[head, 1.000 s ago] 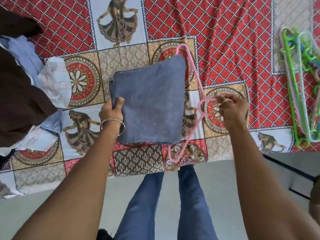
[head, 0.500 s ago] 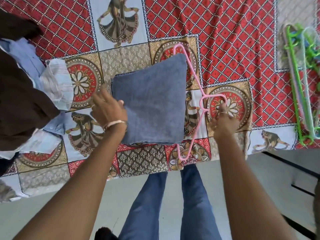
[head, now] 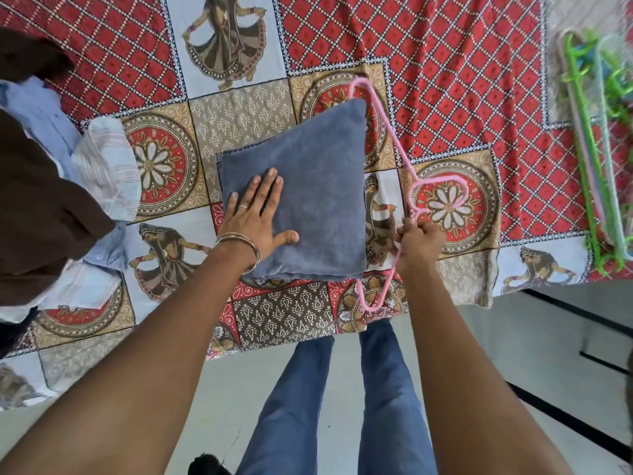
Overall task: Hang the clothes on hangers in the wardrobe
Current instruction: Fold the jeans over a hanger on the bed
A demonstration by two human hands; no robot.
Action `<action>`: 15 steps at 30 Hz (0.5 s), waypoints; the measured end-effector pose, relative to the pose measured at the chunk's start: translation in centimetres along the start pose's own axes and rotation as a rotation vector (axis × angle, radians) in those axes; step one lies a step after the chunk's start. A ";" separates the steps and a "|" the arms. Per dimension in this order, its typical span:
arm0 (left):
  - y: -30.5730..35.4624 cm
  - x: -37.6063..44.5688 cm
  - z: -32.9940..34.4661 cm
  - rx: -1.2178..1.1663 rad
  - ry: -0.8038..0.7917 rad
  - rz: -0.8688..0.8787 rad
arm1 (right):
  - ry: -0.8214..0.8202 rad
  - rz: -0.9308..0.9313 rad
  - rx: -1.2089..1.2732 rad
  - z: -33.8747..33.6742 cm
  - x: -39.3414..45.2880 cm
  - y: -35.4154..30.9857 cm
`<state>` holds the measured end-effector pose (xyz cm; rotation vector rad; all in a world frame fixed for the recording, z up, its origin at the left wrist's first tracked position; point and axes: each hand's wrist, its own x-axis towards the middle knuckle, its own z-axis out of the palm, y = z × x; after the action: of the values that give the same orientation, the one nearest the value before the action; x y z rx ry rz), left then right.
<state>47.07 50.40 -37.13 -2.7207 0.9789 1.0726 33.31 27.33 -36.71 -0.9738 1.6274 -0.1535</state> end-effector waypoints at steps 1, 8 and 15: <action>-0.1 0.2 -0.1 -0.007 -0.047 -0.010 | 0.002 0.008 0.030 0.1 0.0 0.0; 0.2 2.1 -2.5 -0.062 -0.452 -0.123 | -0.234 -0.113 0.147 -0.4 -3.3 -3.2; 1.3 -2.9 -11.2 -0.265 -0.049 -0.281 | -0.439 -0.561 -0.117 -1.7 -10.7 -7.2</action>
<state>51.38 47.92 -26.55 -2.9016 0.4550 1.2834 35.21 29.02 -23.93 -1.4261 0.9450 -0.2075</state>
